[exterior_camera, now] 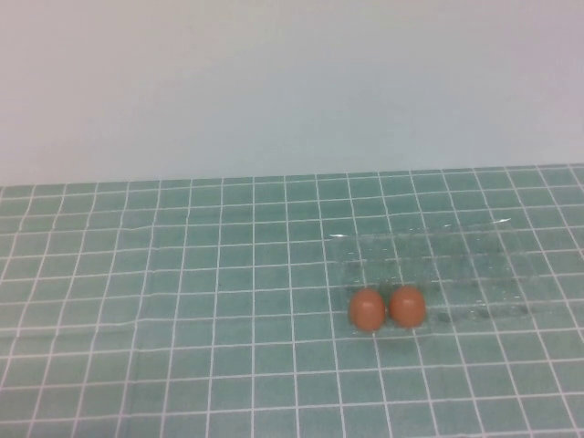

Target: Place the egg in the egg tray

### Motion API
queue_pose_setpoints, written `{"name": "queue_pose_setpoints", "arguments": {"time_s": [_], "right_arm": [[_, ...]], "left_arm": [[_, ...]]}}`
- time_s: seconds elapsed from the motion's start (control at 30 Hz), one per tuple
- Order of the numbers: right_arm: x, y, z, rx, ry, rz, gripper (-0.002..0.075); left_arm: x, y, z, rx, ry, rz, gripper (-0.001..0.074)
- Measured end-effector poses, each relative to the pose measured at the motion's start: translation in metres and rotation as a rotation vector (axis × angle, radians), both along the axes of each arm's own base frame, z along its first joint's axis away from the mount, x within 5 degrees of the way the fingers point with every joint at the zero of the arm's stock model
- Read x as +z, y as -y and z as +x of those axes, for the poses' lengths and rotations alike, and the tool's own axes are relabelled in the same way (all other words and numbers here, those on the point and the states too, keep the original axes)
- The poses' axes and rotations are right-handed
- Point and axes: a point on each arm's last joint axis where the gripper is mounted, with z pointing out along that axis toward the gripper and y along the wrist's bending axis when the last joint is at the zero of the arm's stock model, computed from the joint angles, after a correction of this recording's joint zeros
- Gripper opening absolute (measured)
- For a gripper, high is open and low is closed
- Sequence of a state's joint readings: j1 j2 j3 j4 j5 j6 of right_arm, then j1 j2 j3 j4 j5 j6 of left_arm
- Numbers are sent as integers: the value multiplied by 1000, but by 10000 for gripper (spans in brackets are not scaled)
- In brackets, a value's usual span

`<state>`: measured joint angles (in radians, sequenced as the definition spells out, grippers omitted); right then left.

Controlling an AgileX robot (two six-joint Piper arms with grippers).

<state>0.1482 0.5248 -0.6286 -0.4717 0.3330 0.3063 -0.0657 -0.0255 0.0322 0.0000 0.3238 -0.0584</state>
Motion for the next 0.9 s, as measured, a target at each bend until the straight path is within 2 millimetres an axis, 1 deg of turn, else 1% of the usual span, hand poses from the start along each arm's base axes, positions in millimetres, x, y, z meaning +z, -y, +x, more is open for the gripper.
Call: {"name": "queue_pose_setpoints", "arguments": {"time_s": [0.07, 0.13, 0.2, 0.27, 0.33, 0.47, 0.67, 0.8, 0.9], "right_arm": [[-9, 10, -21, -84, 54, 46, 1], [-26, 14, -39, -133, 86, 71, 1], [-46, 15, -50, -149, 100, 93, 1], [-65, 14, -56, -148, 97, 119, 1], [-85, 14, -58, -144, 79, 140, 0], [-113, 13, -56, -138, 39, 144, 0], [-133, 12, -51, -124, 14, 109, 0], [-155, 8, -47, -85, 11, 104, 0], [-164, 8, -47, -81, -8, 103, 0]], "left_arm": [[0, 0, 0, 0, 0, 0, -1], [0, 0, 0, 0, 0, 0, -1], [0, 0, 0, 0, 0, 0, -1], [0, 0, 0, 0, 0, 0, -1], [0, 0, 0, 0, 0, 0, -1], [0, 0, 0, 0, 0, 0, -1], [0, 0, 0, 0, 0, 0, -1], [0, 0, 0, 0, 0, 0, -1], [0, 0, 0, 0, 0, 0, -1]]}}
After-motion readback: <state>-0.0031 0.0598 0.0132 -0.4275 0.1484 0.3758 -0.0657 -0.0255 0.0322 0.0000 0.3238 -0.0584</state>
